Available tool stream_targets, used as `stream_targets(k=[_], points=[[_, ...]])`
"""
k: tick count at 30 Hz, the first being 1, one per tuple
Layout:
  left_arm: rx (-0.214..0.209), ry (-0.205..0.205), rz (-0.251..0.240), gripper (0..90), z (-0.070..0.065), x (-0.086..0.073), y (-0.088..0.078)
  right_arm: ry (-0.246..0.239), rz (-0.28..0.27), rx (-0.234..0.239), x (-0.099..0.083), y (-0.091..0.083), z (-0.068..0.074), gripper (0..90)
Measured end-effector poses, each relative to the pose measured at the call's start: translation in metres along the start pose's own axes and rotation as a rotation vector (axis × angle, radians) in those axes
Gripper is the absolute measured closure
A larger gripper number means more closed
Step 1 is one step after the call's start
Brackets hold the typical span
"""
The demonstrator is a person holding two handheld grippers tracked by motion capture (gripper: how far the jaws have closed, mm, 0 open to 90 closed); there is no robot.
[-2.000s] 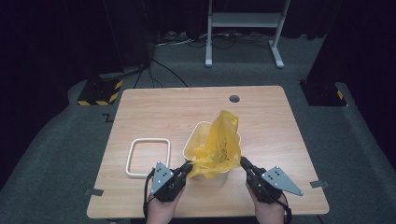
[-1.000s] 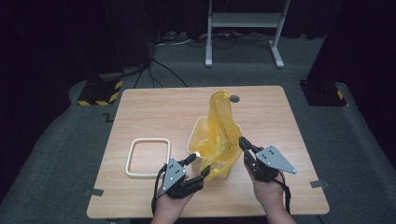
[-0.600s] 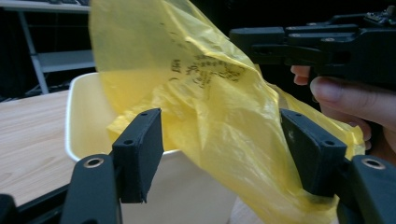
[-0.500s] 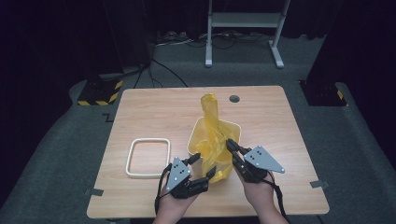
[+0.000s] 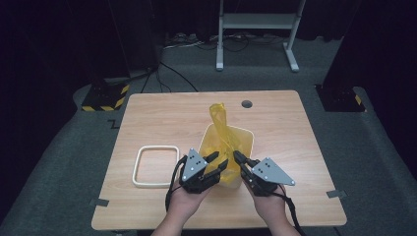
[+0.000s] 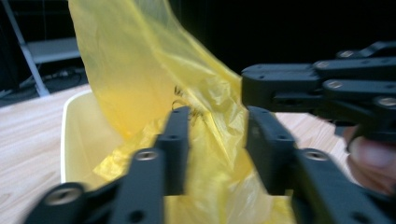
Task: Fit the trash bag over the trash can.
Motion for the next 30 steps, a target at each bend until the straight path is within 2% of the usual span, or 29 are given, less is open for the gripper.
stream_targets(k=[1,2,3,4,6,7,8,10,13,14,16,17,18,19,22,23,25,26,27,28,30], points=[[0.0,0.0,0.0,74.8,0.0,0.0,0.0,0.0,0.0,0.0,0.0,0.0,0.0,88.3],[0.004,0.006,0.008,74.8,0.001,-0.001,0.001,0.002,0.0,-0.005,-0.001,-0.001,0.0,88.7],[0.022,-0.003,0.014,85.8,0.008,-0.005,0.001,0.015,-0.006,-0.015,-0.004,-0.004,-0.004,89.3],[0.033,-0.013,0.007,87.5,0.013,-0.008,-0.001,0.03,-0.015,-0.021,-0.006,-0.006,-0.008,89.6],[0.047,-0.054,-0.019,88.9,0.027,-0.014,-0.008,0.125,-0.031,-0.025,-0.013,-0.011,-0.019,90.0],[0.047,-0.054,-0.019,89.1,0.027,-0.014,-0.008,0.125,-0.031,-0.025,-0.013,-0.011,-0.019,90.0],[0.044,-0.128,-0.036,89.1,0.044,-0.023,-0.016,0.208,-0.031,-0.027,-0.022,-0.013,-0.029,90.0],[0.06,-0.151,-0.043,89.1,0.054,-0.031,-0.022,0.216,-0.024,-0.044,-0.028,-0.014,-0.032,90.0],[0.059,-0.172,-0.048,89.1,0.06,-0.037,-0.026,0.231,-0.017,-0.056,-0.032,-0.015,-0.035,90.0],[0.067,-0.186,-0.06,89.2,0.063,-0.04,-0.028,0.238,-0.011,-0.077,-0.034,-0.015,-0.039,90.0],[0.072,-0.186,-0.062,89.1,0.064,-0.041,-0.028,0.243,-0.008,-0.089,-0.034,-0.016,-0.042,90.0],[0.073,-0.186,-0.063,89.2,0.064,-0.042,-0.027,0.257,-0.003,-0.118,-0.035,-0.018,-0.05,90.0],[0.073,-0.186,-0.063,89.1,0.064,-0.042,-0.027,0.257,-0.003,-0.118,-0.035,-0.018,-0.05,90.0],[0.072,-0.179,-0.067,89.1,0.064,-0.043,-0.025,0.264,0.005,-0.14,-0.035,-0.019,-0.06,90.0],[0.06,-0.177,-0.071,88.9,0.061,-0.042,-0.022,0.275,0.01,-0.142,-0.034,-0.018,-0.066,90.0],[0.061,-0.172,-0.07,87.5,0.059,-0.042,-0.02,0.266,0.014,-0.164,-0.03,-0.018,-0.07,90.0],[0.063,-0.175,-0.071,85.9,0.06,-0.042,-0.019,0.268,0.015,-0.166,-0.029,-0.018,-0.07,90.0],[0.052,-0.208,-0.075,83.9,0.062,-0.043,-0.018,0.266,0.032,-0.153,-0.027,-0.02,-0.068,82.6],[0.052,-0.208,-0.075,82.9,0.062,-0.043,-0.018,0.266,0.032,-0.153,-0.027,-0.02,-0.068,82.6],[0.056,-0.217,-0.076,81.5,0.062,-0.043,-0.017,0.252,0.035,-0.159,-0.027,-0.028,-0.062,75.0],[0.054,-0.222,-0.074,79.8,0.062,-0.043,-0.017,0.247,0.039,-0.163,-0.028,-0.033,-0.06,73.8]])
Point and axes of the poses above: each handheld gripper's, and its own axes: y roughly forward along the jaws, x roughly out of its top, z roughly to its left, the point moved 4 cm from there along y, roughly forward along the jaws, and after that the axes turned 1 degree about x, right-handed, at the moved point
